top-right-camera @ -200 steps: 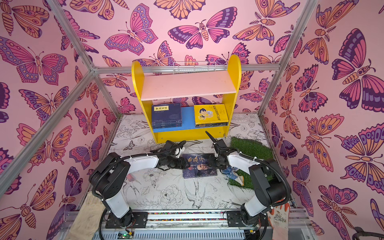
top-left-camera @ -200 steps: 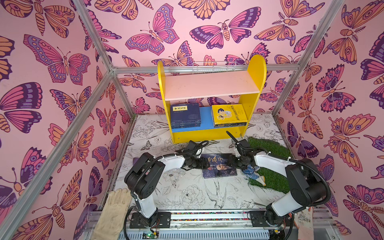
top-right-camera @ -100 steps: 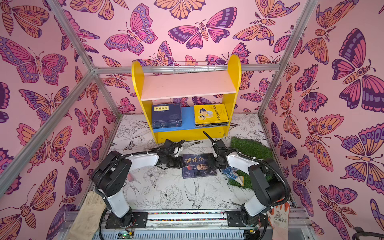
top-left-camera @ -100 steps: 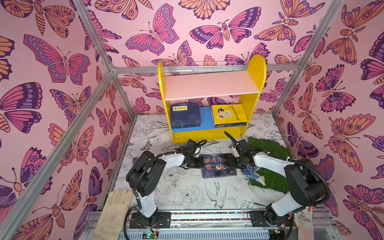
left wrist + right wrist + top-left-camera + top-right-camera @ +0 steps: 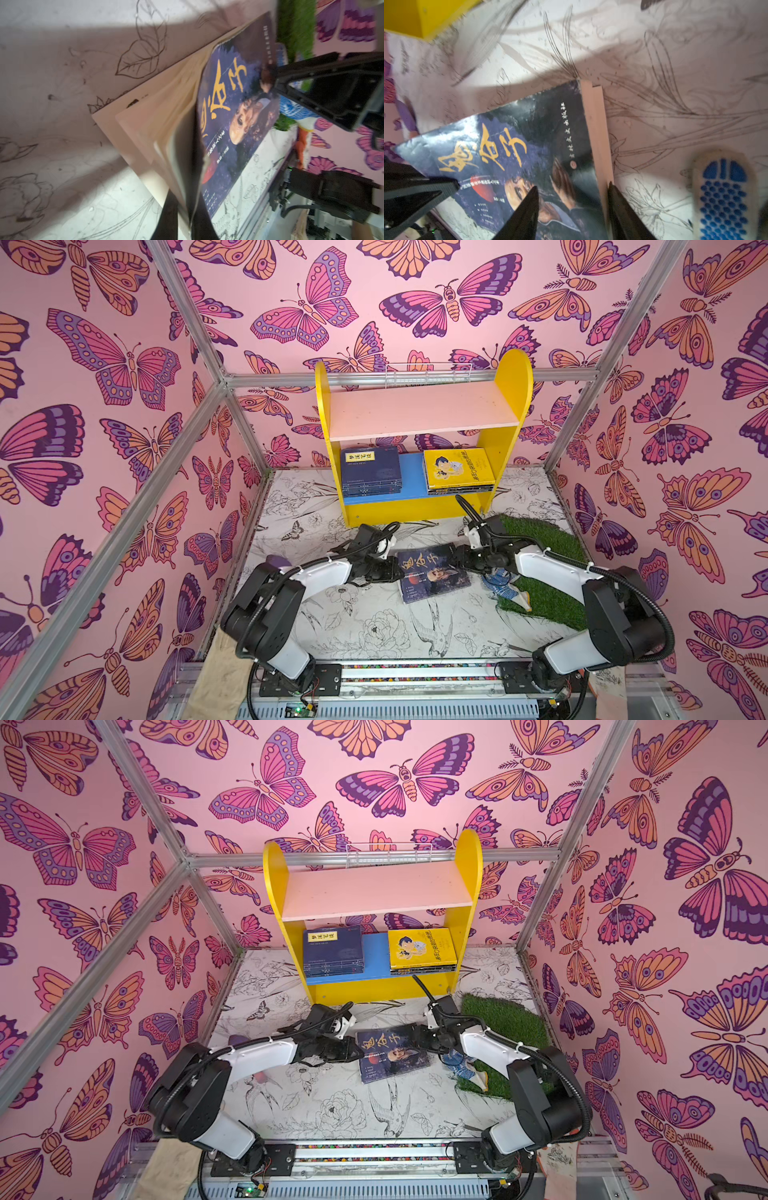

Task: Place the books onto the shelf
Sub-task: 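Grasp and lift the purple book upright with both grippers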

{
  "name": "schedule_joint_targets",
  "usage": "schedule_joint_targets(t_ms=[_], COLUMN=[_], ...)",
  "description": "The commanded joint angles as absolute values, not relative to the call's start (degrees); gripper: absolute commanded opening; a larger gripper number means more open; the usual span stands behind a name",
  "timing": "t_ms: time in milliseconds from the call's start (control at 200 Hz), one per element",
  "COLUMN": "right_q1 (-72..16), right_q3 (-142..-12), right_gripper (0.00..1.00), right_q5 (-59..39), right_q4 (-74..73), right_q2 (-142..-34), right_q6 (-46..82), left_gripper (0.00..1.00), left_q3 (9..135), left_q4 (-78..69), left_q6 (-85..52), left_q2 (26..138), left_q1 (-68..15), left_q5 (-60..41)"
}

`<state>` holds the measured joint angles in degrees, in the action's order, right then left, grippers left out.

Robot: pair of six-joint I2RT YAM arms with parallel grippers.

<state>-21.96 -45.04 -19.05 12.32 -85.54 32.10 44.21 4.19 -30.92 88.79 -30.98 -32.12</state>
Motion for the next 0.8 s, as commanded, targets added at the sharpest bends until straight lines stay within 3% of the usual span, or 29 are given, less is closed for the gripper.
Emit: schedule_joint_targets(t_ms=[0, 190, 441, 621, 796], right_q1=[-19.3, -13.6, -11.7, -11.7, -12.3], right_q3=[-44.4, -41.4, -38.7, -35.5, -35.0], right_gripper=[0.57, 0.61, 0.63, 0.63, 0.63], right_q5=[-27.1, -30.5, -30.9, -39.8, -41.9], right_q4=[4.5, 2.1, 3.3, -7.6, -16.7], right_q2=[-82.3, -77.7, -69.3, -65.5, -64.2], right_q6=[35.2, 37.5, 39.9, 48.2, 55.0], left_gripper=[0.0, 0.0, 0.0, 0.0, 0.0], left_q3=[42.1, 41.6, 41.5, 42.8, 42.6], left_q4=[-10.8, -18.2, -24.1, -28.6, -34.9], left_q6=[-37.5, -44.0, -47.8, -49.9, -53.4], left_q2=[84.0, 78.7, 70.8, 69.3, 70.3], left_q1=[-29.4, -28.7, -27.8, -27.6, -27.6], left_q5=[-45.3, -47.6, -41.0, -39.6, -39.7])
